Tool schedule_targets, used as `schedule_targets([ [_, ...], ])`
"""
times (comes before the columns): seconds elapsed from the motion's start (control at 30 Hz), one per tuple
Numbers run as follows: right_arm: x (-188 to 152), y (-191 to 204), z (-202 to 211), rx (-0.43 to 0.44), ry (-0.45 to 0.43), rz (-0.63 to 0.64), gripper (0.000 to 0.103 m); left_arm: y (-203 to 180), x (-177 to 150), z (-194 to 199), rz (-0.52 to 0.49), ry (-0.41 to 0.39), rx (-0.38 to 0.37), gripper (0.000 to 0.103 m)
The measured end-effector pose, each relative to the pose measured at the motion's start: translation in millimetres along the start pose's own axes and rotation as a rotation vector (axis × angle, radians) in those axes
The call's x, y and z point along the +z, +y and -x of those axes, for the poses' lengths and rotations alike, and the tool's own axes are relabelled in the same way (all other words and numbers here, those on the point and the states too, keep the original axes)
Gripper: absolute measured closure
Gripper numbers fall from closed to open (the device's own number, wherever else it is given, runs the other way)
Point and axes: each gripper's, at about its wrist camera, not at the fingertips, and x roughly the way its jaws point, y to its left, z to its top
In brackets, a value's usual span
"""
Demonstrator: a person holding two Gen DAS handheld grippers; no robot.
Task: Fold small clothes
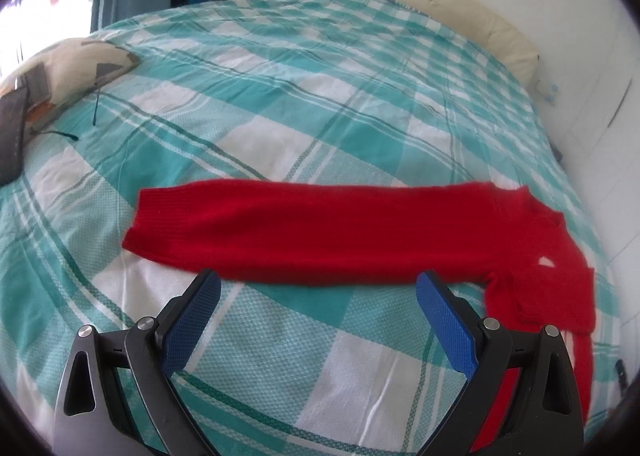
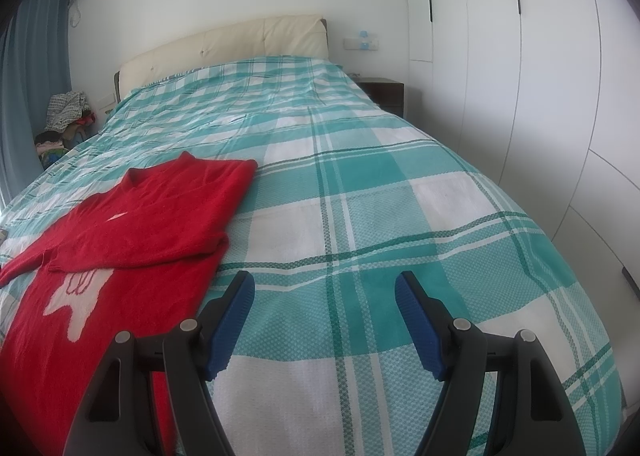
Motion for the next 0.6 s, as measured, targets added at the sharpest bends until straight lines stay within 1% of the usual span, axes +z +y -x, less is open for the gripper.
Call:
schedule_targets([
  [0.07,1.1,-2.8,0.2,0.009,-0.001,-0.016,0.031,40.8,18.6,5.0,0.138,0.004,-0.042,0.004],
  [0.13,2.4,-5.1,0.0,0.022,0.002,-0.035,0.031,77.8,33.5,3.6,0.239,0.03,-0.043,0.004],
  [0.2,3.5,-6.8,-0.7,0.035,0.004,-0.051,0.031,104.9,42.7,-2.9,0.283,0.08,-0.025,0.004],
  [0.3,3.7,-4.6,-1.2,0.041,0.008,-0.053,0.031,122.0,46.0,-19.9,0.286,0.159,-0.005,0.006],
  [0.43,2.4,0.4,-1.0,0.037,0.007,-0.032,0.031,126.8,39.6,-46.5,0.294,0.239,0.014,0.024],
  [0.47,1.9,1.3,-0.9,0.034,0.007,-0.026,0.031,128.2,37.3,-50.9,0.302,0.246,0.019,0.031],
  [0.53,0.8,2.5,-0.5,0.029,0.008,-0.017,0.031,126.5,34.3,-55.4,0.298,0.244,0.028,0.039],
  [0.6,0.1,2.3,-1.0,0.029,0.013,-0.019,0.031,120.4,33.6,-56.7,0.265,0.24,0.044,0.053],
])
